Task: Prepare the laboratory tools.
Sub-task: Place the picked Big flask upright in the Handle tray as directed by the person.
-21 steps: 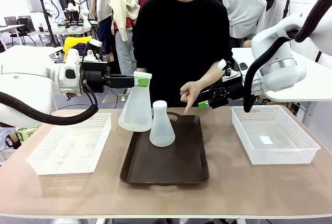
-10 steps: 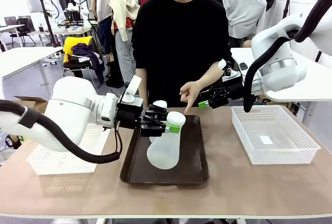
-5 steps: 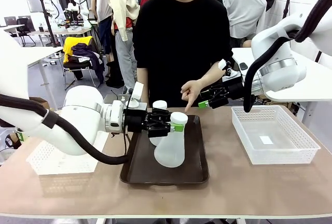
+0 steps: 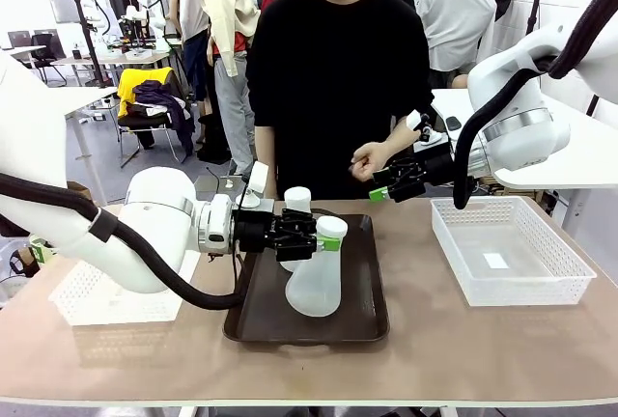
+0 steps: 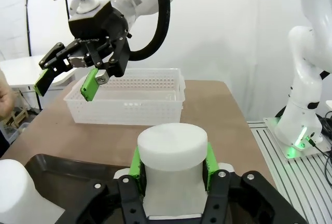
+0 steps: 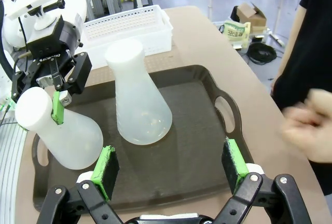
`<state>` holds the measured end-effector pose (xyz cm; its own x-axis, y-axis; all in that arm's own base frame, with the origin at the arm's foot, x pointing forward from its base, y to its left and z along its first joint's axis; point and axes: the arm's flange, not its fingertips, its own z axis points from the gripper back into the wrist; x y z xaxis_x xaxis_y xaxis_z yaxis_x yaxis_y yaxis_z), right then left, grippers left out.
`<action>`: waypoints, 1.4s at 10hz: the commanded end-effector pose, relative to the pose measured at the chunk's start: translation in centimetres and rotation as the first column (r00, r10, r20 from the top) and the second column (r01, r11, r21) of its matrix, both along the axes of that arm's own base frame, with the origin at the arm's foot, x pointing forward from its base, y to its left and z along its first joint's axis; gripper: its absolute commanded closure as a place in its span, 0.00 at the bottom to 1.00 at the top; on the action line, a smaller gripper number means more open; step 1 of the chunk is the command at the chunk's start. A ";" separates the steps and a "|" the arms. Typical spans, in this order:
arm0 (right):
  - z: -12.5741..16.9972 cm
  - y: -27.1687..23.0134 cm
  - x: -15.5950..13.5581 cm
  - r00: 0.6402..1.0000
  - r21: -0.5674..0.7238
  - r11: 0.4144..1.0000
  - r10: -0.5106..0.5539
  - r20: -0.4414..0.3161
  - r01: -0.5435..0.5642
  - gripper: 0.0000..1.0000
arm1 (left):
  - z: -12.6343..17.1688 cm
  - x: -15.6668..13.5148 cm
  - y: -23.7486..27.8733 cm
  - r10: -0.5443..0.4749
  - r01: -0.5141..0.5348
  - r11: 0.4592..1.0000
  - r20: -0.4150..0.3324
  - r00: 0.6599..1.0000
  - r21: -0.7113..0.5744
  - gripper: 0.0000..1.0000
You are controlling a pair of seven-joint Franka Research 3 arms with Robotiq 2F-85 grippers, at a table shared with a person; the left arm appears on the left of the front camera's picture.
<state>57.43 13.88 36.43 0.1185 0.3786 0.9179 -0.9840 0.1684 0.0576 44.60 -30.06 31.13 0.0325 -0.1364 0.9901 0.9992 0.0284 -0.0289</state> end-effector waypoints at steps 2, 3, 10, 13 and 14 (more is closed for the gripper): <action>-0.1 0.0 0.0 1.000 -0.004 1.000 0.004 -0.002 -0.004 0.00 | 0.4 -0.1 -0.4 -0.014 0.014 0.999 -0.005 1.000 0.035 0.00; -0.1 0.0 0.0 1.000 -0.004 1.000 0.004 -0.002 -0.004 0.00 | 0.4 -0.1 -0.3 -0.026 0.026 0.998 -0.008 1.000 0.050 0.00; -0.1 0.0 0.0 1.000 -0.004 1.000 0.004 -0.002 -0.004 0.00 | 0.3 -0.5 2.6 0.024 -0.020 0.994 -0.032 0.999 0.110 0.00; -0.1 0.0 0.0 1.000 -0.004 1.000 0.004 -0.002 -0.004 0.00 | -0.3 -0.7 3.0 0.029 -0.019 0.992 -0.083 0.996 0.124 0.00; -0.1 0.0 0.0 1.000 -0.004 1.000 0.004 -0.002 -0.004 0.00 | -0.5 -0.3 2.7 0.024 -0.020 0.994 -0.038 0.999 0.104 0.00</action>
<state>57.43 13.88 36.43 0.1186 0.3786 0.9179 -0.9840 0.1684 0.0576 44.16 -27.22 30.39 0.0946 -0.2407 0.9660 0.9949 0.0573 -0.0832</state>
